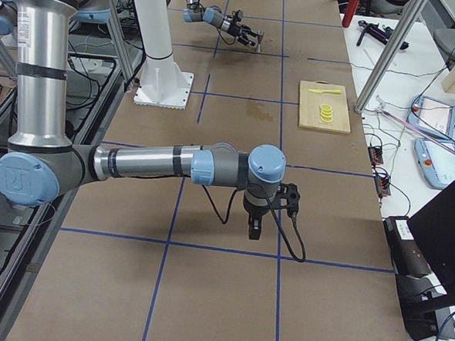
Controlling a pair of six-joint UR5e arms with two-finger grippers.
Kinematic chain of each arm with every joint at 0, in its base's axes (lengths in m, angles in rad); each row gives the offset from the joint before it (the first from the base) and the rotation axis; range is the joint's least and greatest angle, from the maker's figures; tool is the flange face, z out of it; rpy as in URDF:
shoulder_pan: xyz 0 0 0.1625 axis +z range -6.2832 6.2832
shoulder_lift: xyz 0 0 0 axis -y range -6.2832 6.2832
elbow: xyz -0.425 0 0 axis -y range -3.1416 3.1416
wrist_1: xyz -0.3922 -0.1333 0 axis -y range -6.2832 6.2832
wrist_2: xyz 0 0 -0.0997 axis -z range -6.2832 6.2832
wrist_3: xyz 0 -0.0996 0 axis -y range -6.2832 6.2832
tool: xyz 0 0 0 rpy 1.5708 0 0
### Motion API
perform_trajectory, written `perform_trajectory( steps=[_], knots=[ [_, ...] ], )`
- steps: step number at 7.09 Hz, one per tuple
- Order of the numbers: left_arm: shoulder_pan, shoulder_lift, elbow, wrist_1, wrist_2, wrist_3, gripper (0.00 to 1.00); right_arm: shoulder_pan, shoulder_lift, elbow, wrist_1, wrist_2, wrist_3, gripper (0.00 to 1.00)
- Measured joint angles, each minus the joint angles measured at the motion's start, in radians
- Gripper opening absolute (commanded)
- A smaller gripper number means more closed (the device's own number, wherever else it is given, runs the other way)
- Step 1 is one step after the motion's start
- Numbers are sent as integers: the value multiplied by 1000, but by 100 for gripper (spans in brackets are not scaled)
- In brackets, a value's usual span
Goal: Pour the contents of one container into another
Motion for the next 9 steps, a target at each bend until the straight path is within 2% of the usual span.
perform_trajectory(
  steps=[3,4,6,9],
  knots=[
    [-39,-29,41,1,-2,2,92,0,2,2,0,0,0,100],
    [-44,-49,60,1,-2,2,86,0,3,2,0,0,0,100],
    [-48,-66,76,-1,-3,2,70,0,4,1,0,-1,0,100],
    [-54,-69,79,-8,-8,2,38,0,6,0,0,-1,0,100]
  ],
)
